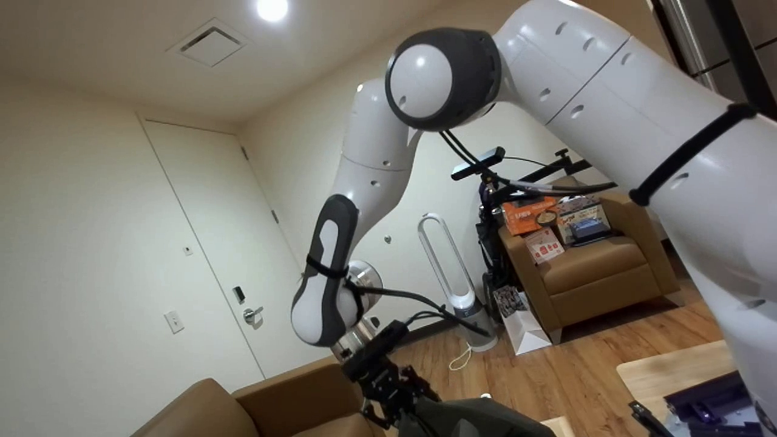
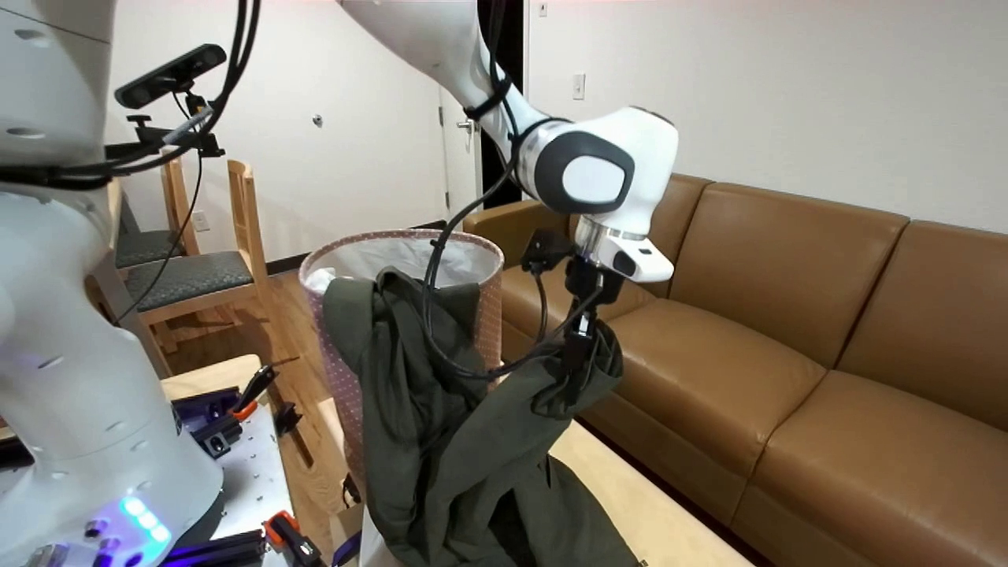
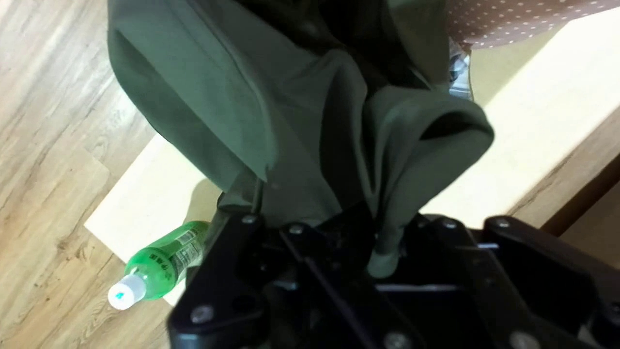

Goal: Remove three things from the carrier bag and put them on the table

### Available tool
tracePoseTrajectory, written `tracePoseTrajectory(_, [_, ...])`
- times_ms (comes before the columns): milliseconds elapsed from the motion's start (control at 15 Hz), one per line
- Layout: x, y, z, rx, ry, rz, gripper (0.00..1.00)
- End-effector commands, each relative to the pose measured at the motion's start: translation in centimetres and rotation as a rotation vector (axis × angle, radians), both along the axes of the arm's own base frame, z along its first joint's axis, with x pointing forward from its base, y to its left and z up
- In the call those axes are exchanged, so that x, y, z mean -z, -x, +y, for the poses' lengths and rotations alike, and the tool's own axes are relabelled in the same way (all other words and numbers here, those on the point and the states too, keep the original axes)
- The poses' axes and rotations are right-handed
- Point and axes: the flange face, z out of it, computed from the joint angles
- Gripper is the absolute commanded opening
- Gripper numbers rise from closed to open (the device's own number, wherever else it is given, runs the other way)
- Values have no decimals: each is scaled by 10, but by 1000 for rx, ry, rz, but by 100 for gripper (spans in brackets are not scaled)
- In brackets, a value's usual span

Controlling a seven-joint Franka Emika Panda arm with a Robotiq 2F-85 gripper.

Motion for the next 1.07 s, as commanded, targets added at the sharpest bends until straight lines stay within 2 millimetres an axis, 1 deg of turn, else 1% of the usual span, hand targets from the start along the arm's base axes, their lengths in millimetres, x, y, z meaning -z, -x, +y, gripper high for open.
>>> tracePoseTrajectory(0, [60,4,10,-111,-12,19,5])
tracePoseTrajectory(200, [100,7,20,-200,-18,44,5])
tracePoseTrajectory(333, [119,9,25,-243,-26,46,5])
tracePoseTrajectory(400, [126,9,27,-265,-30,45,5])
tracePoseTrajectory(667, [139,11,32,-308,-36,43,5])
tracePoseTrajectory(733, [137,11,32,-262,-35,56,5])
tracePoseTrajectory(1000, [139,12,32,-276,-39,58,5])
